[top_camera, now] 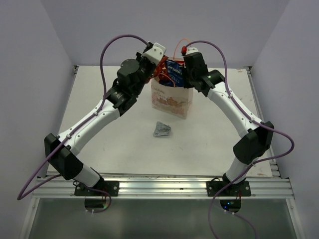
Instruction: Place the snacks into the paper bag
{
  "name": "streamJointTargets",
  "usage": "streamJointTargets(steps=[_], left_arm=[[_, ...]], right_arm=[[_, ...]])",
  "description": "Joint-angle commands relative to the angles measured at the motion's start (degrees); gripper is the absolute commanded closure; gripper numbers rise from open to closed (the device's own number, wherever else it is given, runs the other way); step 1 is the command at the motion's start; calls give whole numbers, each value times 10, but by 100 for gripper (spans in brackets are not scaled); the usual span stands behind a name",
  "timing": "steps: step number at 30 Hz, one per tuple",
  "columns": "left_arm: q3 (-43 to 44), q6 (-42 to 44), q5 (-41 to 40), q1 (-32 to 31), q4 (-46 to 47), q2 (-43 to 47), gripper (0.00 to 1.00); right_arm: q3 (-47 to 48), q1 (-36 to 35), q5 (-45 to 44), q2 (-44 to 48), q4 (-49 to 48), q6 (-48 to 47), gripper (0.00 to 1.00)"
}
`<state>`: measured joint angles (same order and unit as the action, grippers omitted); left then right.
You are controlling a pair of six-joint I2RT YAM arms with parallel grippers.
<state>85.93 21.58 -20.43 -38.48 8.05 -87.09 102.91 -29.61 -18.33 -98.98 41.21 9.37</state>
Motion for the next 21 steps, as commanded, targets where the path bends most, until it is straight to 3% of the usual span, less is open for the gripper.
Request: streamJointTargets(steps=[1,4,21], left_arm=[[69,-21,75,3,-35,16,100],[109,-21,99,3,-79,2,100],[174,-33,171,5,-69,-160,100]], right_arm=[[18,-3,-3,14,-10,-1,100],[14,-3,-10,21,-11,-6,100],[2,-3,-36,39,-14,-22,100]])
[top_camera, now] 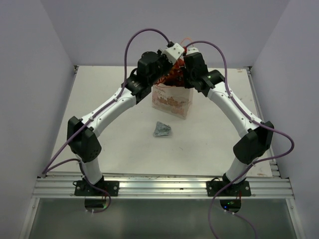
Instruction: Place the snacks into the paper bag
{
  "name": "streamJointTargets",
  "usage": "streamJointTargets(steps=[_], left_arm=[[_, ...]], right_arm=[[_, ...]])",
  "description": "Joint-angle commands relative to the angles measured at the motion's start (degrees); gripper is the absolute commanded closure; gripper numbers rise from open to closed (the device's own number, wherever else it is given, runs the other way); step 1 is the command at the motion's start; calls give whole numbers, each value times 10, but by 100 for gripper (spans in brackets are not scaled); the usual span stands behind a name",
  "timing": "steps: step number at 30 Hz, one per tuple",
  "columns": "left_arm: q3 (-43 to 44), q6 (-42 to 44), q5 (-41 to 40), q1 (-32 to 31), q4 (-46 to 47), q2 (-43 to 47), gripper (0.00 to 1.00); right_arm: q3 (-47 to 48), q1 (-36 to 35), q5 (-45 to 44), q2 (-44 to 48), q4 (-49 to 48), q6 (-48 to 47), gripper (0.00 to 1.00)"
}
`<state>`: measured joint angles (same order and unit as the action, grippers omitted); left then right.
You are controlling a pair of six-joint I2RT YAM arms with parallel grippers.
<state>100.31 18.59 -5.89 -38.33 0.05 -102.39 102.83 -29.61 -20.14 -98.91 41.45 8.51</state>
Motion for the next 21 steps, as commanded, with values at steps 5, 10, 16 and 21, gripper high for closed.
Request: streamJointTargets(steps=[5,10,16,21], left_arm=[[24,0,47,4,10,-16,100],[60,-4,70,10,30,-50,100],[91,-13,92,23,63,-91,100],[66,-26,108,32,69,-104,100]], right_arm=[[4,-3,-19,33,-18,-15,100],[11,-3,-4,23,-17,-4,100],[7,-3,-9,29,-15,-10,100],[11,-3,-12,30,-14,-13,100]])
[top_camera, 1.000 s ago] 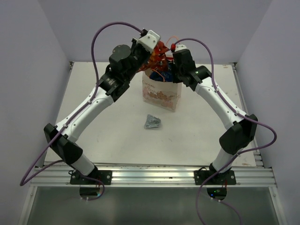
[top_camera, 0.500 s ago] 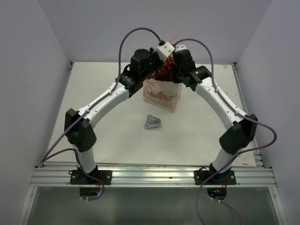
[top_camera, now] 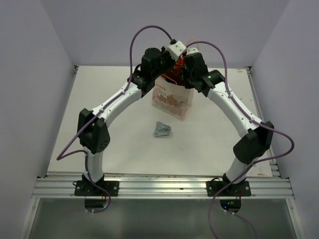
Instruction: Place the snacks into the paper bag
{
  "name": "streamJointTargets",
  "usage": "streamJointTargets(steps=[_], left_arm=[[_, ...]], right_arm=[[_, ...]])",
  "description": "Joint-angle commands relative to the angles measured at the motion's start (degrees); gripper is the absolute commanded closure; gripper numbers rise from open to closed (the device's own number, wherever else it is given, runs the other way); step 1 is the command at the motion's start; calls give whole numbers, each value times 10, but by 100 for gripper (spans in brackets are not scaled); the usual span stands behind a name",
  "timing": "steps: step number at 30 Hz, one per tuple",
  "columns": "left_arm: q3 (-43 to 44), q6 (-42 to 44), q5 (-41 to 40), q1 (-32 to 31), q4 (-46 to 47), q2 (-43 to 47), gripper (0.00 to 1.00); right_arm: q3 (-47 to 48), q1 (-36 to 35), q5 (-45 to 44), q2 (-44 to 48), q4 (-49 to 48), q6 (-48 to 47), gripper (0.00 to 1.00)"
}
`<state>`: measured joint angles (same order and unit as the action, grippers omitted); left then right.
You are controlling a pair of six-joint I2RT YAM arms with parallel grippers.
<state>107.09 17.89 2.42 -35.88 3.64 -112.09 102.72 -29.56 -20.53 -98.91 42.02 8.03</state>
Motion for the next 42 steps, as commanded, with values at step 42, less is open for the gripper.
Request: streamJointTargets(steps=[42], left_arm=[[-123,-8,119,-17,-186,-47,100]], right_arm=[[9,-3,1,44,-20,1,100]])
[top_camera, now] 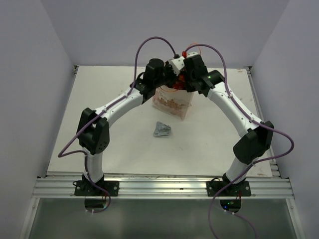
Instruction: Place the snacks into the paper bag
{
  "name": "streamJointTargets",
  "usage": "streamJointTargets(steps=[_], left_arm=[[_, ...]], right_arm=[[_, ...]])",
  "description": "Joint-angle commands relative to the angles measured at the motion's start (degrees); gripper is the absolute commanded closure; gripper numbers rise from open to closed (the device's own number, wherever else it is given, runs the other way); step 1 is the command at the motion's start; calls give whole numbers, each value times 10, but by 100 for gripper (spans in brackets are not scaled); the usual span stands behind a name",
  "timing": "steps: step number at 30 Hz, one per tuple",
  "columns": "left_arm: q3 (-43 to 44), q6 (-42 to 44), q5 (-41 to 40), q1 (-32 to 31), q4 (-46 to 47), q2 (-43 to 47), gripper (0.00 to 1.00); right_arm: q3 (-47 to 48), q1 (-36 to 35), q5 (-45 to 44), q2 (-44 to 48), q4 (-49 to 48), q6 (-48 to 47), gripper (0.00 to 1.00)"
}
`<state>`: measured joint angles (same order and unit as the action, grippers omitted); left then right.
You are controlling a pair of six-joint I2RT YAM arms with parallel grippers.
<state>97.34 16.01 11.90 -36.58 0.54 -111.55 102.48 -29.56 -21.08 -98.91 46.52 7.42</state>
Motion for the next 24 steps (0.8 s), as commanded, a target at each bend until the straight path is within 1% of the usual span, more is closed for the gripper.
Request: streamJointTargets(steps=[1,9,14,16,17,18,19,20,21,22,23,24], left_arm=[[-24,10,24,-7,-157,-53,100],[-10,-9,26,5,-187,-79,100],[0,-30,3,9,-173,-64,100],[18,-43,-22,10,-161,-52,100],[27,-55,-36,9,-151,-38,96],[43,-61,-69,9,-145,-28,87],[49,-71,-86,10,-137,-4,69],[56,-77,-105,9,-116,10,60],[58,-82,-140,10,-105,25,51],[58,-87,-156,9,-94,56,44],[57,-94,-168,9,-76,72,42],[55,-97,-195,9,-70,87,37]], right_arm=[[11,-3,8,44,-65,8,100],[3,-3,9,57,-69,15,100],[-6,-3,5,65,-70,14,100],[-9,-3,5,66,-71,14,100],[-11,-3,6,66,-72,15,100],[-13,-3,6,68,-73,15,100],[-15,-3,6,69,-74,15,100],[-18,-3,6,69,-77,16,100],[-18,-3,6,68,-78,16,100],[-19,-3,6,68,-78,16,100],[-21,-3,6,66,-80,16,100],[-22,-4,7,66,-81,16,100]])
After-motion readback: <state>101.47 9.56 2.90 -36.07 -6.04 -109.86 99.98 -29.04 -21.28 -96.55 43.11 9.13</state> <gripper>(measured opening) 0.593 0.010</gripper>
